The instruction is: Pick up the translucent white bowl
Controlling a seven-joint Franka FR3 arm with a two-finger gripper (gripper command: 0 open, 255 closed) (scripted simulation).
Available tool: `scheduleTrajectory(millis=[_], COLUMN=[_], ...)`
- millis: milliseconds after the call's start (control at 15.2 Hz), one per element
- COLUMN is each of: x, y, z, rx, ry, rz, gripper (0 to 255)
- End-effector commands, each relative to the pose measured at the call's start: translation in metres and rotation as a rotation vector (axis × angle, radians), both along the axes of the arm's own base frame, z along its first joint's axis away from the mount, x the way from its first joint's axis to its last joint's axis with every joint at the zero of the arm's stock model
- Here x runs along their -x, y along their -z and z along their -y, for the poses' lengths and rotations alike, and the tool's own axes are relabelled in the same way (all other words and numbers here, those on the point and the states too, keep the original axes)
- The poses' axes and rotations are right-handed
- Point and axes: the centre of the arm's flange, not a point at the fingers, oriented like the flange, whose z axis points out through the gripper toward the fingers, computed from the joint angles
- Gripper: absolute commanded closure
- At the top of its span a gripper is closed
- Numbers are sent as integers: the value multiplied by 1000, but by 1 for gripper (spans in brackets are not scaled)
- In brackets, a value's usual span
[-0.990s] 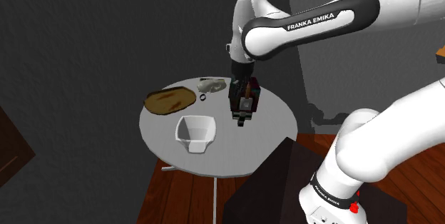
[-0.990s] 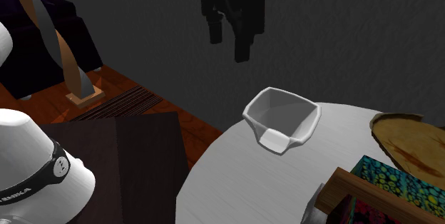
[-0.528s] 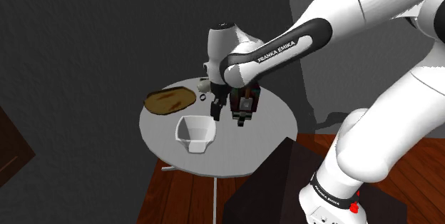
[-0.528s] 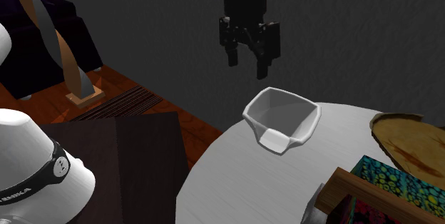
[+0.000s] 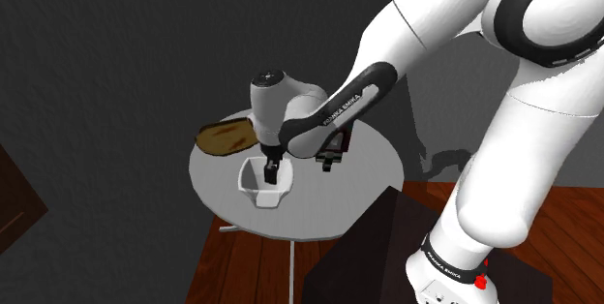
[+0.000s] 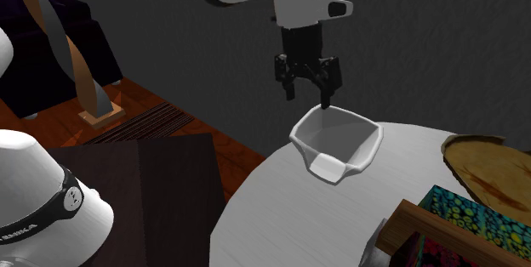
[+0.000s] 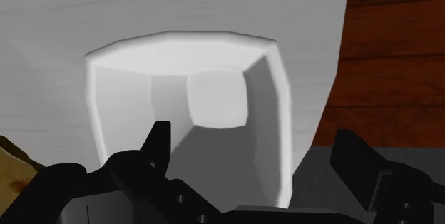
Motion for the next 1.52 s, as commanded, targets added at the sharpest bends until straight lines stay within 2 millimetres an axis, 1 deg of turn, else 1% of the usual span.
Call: scheduleTrajectory(millis=[0,264,726,858,924,1452], x=[-9,-25,-25,-25,-25,-25], y=[22,64,101,104,103,103], z=[-19,-48,-48,-48,-47,-47], rx=[22,66,66,66,66,66], ry=[-45,-126,-126,-126,-126,-126], rz=[11,30,30,30,30,30], gripper=[0,0,0,0,255,255])
